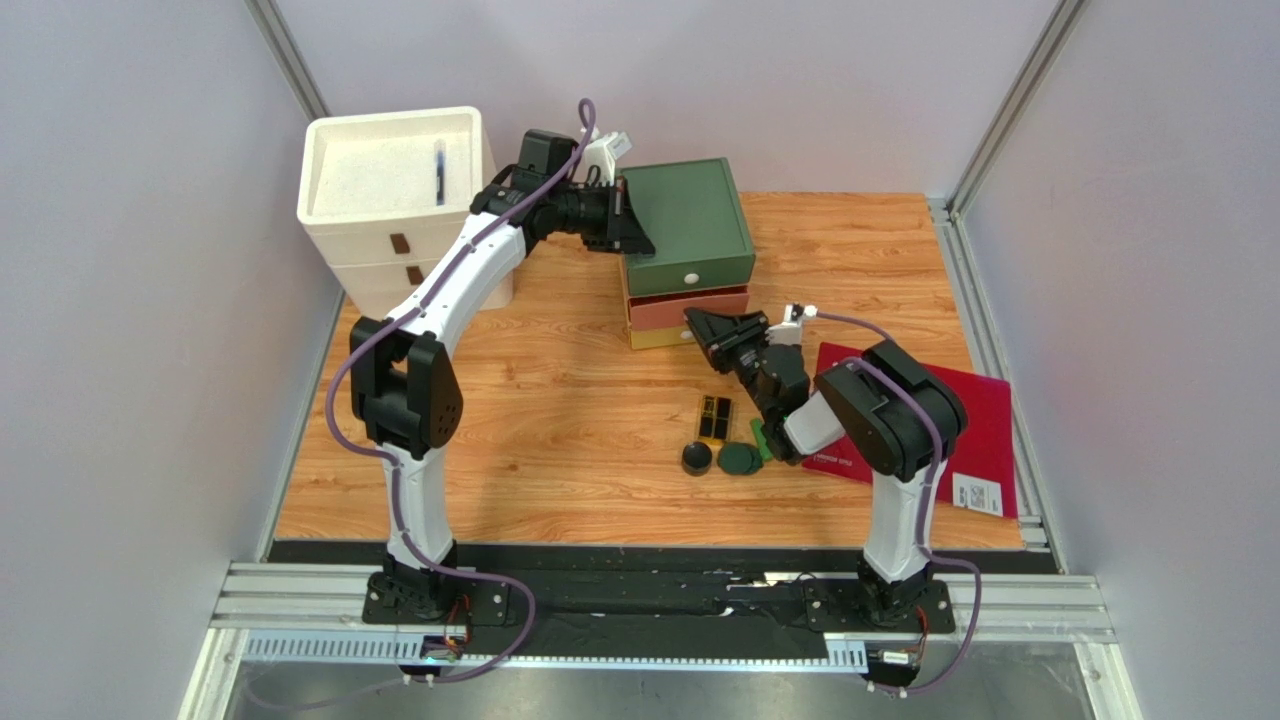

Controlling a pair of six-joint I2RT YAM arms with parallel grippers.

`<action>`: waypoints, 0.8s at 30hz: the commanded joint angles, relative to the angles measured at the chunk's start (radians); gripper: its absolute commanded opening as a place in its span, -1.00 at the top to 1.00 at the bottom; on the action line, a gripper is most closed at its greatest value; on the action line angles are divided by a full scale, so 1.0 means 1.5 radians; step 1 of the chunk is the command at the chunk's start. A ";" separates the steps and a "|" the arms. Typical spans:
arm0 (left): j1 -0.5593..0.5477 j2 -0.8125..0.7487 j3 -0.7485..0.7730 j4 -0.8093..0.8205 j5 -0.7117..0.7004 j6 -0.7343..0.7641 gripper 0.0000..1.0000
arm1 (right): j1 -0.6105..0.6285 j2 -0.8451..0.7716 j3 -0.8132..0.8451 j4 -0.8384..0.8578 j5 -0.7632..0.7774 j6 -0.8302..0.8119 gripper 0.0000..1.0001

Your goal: Organize the makeup

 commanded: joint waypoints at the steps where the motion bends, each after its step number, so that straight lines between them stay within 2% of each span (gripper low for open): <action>1: 0.004 0.010 0.025 -0.004 0.004 0.006 1.00 | 0.005 -0.059 -0.042 0.066 0.005 -0.010 1.00; 8: 0.004 0.023 0.035 -0.004 0.014 -0.005 1.00 | 0.038 -0.122 -0.107 0.023 0.005 -0.018 1.00; 17: 0.004 0.026 0.040 0.004 0.025 -0.006 1.00 | 0.088 -0.155 -0.152 -0.005 0.047 0.005 1.00; 21: 0.004 0.028 0.039 0.005 0.030 -0.005 1.00 | 0.094 -0.195 -0.171 -0.052 0.070 0.004 1.00; 22: 0.004 0.029 0.039 0.005 0.031 -0.005 1.00 | 0.094 -0.201 -0.175 -0.060 0.074 0.004 0.99; 24: 0.004 0.030 0.039 0.005 0.032 -0.005 1.00 | 0.094 -0.212 -0.175 -0.085 0.074 0.000 0.84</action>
